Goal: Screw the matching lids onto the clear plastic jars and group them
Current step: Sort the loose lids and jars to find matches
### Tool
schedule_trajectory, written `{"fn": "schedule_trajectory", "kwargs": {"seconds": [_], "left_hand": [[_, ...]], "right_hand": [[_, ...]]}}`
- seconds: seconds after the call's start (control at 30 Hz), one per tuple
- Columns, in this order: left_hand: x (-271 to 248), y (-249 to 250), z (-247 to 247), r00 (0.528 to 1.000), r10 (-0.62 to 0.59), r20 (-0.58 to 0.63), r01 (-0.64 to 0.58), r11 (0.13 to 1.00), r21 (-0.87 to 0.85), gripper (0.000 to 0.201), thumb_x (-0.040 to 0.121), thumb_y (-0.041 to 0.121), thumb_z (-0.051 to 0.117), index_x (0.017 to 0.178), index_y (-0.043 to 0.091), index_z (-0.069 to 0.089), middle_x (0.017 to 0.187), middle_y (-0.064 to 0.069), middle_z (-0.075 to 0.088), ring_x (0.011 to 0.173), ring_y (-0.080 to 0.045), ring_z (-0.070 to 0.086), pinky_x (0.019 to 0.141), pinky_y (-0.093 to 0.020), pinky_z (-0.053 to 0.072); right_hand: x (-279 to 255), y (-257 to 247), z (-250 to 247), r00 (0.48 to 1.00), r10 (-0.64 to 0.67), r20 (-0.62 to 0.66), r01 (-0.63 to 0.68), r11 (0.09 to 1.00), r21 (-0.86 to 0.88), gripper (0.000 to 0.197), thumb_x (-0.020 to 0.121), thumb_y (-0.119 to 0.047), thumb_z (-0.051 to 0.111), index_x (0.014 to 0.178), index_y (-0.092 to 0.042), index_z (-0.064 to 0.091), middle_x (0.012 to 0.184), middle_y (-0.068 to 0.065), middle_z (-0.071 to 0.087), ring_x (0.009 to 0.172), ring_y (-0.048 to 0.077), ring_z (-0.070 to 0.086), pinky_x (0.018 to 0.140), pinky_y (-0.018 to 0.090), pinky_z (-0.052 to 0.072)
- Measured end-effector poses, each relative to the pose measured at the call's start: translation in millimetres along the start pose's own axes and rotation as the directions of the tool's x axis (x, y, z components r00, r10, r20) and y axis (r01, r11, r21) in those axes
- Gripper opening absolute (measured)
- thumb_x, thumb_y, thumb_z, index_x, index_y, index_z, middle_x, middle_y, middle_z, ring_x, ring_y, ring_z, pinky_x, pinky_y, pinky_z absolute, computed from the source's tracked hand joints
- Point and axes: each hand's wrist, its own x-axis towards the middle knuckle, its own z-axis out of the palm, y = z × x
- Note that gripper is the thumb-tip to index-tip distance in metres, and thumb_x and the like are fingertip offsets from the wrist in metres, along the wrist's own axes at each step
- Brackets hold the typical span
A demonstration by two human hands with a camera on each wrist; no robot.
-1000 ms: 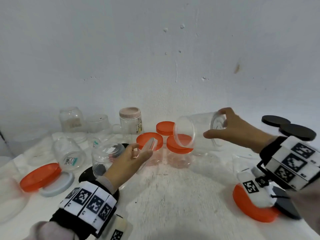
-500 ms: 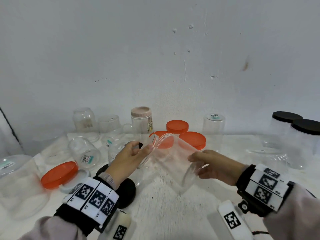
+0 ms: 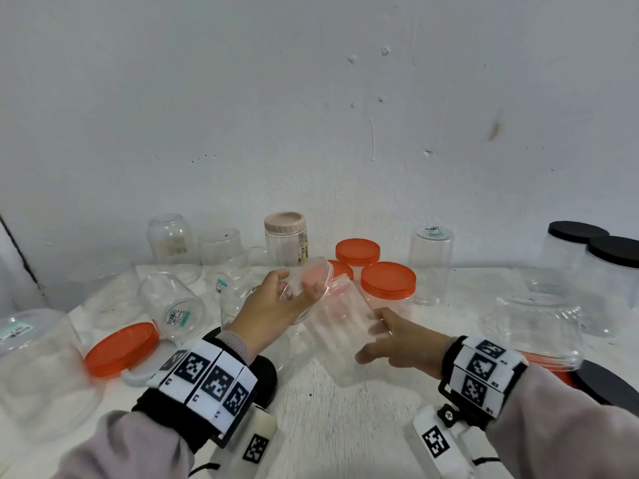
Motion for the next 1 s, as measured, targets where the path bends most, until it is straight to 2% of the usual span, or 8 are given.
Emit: {"fn": "schedule_trajectory", "kwargs": {"seconds": [0.1, 0.17, 0.23, 0.33, 0.5, 0.7, 0.77, 1.0], "left_hand": [[1, 1, 5, 1.000, 0.018, 0.022, -0.018, 0.999, 0.029, 0.123, 0.043, 0.090, 0.057, 0.144, 0.023, 0.032, 0.144, 0.001, 0.044, 0.125, -0.014, 0.048, 0.103, -0.034, 0.041], [1, 1, 8, 0.998, 0.041, 0.043, -0.044, 0.997, 0.060, 0.115, 0.051, 0.085, 0.061, 0.144, 0.024, 0.031, 0.144, 0.004, 0.044, 0.121, -0.011, 0.048, 0.099, -0.031, 0.041], [2, 0, 12, 0.996, 0.059, 0.073, -0.065, 0.995, 0.081, 0.114, 0.051, 0.083, 0.065, 0.143, 0.027, 0.031, 0.144, 0.007, 0.044, 0.119, -0.009, 0.047, 0.097, -0.028, 0.039], [4, 0, 20, 0.988, 0.061, 0.140, -0.079, 0.989, 0.125, 0.124, 0.042, 0.086, 0.066, 0.145, 0.029, 0.027, 0.148, 0.007, 0.039, 0.130, -0.013, 0.043, 0.108, -0.037, 0.037], [6, 4, 31, 0.974, 0.085, 0.211, -0.126, 0.974, 0.190, 0.127, 0.043, 0.081, 0.067, 0.149, 0.028, 0.021, 0.152, 0.008, 0.033, 0.136, -0.011, 0.035, 0.108, -0.029, 0.030], [8, 10, 41, 0.953, 0.111, 0.282, -0.188, 0.947, 0.261, 0.113, 0.059, 0.063, 0.078, 0.149, 0.027, 0.020, 0.153, 0.007, 0.031, 0.136, -0.008, 0.034, 0.101, -0.019, 0.025], [7, 9, 42, 0.950, 0.121, 0.287, -0.204, 0.939, 0.278, 0.112, 0.060, 0.062, 0.078, 0.149, 0.027, 0.021, 0.152, 0.008, 0.032, 0.135, -0.008, 0.034, 0.099, -0.019, 0.026], [6, 8, 45, 0.943, 0.146, 0.299, -0.239, 0.923, 0.302, 0.115, 0.057, 0.067, 0.076, 0.149, 0.030, 0.018, 0.152, 0.011, 0.030, 0.135, -0.008, 0.032, 0.100, -0.020, 0.025]], "right_hand": [[2, 10, -1, 0.999, -0.001, 0.044, 0.004, 0.998, -0.063, 0.098, 0.067, -0.026, 0.086, 0.142, -0.023, 0.023, 0.133, -0.005, 0.042, 0.121, 0.015, 0.044, 0.096, 0.030, 0.044], [1, 14, -4, 0.998, 0.012, 0.060, -0.004, 0.991, -0.134, 0.103, 0.065, -0.027, 0.087, 0.141, -0.023, 0.019, 0.136, -0.004, 0.040, 0.122, 0.016, 0.043, 0.103, 0.031, 0.040], [0, 18, -5, 0.997, 0.027, 0.075, -0.011, 0.978, -0.208, 0.105, 0.064, -0.027, 0.088, 0.140, -0.023, 0.015, 0.141, -0.004, 0.040, 0.124, 0.017, 0.043, 0.106, 0.033, 0.039], [-1, 21, -5, 0.995, 0.025, 0.099, 0.002, 0.964, -0.267, 0.106, 0.066, -0.027, 0.086, 0.142, -0.021, 0.012, 0.138, -0.004, 0.045, 0.124, 0.017, 0.045, 0.108, 0.035, 0.038], [-3, 18, -5, 0.985, -0.048, 0.166, 0.074, 0.985, -0.156, 0.120, 0.065, -0.024, 0.088, 0.150, -0.030, 0.003, 0.148, -0.008, 0.035, 0.138, 0.015, 0.031, 0.115, 0.038, 0.028], [-2, 19, -6, 0.981, -0.112, 0.158, 0.130, 0.986, -0.105, 0.112, 0.069, -0.027, 0.086, 0.150, -0.033, 0.008, 0.146, -0.018, 0.032, 0.135, 0.013, 0.034, 0.112, 0.032, 0.032], [-1, 20, -7, 0.980, -0.108, 0.168, 0.127, 0.986, -0.105, 0.111, 0.069, -0.028, 0.086, 0.149, -0.034, 0.008, 0.143, -0.020, 0.033, 0.133, 0.011, 0.035, 0.111, 0.031, 0.034], [2, 20, -8, 0.982, -0.089, 0.168, 0.113, 0.983, -0.143, 0.112, 0.068, -0.033, 0.086, 0.149, -0.036, 0.008, 0.145, -0.016, 0.035, 0.134, 0.013, 0.035, 0.112, 0.036, 0.033]]}}
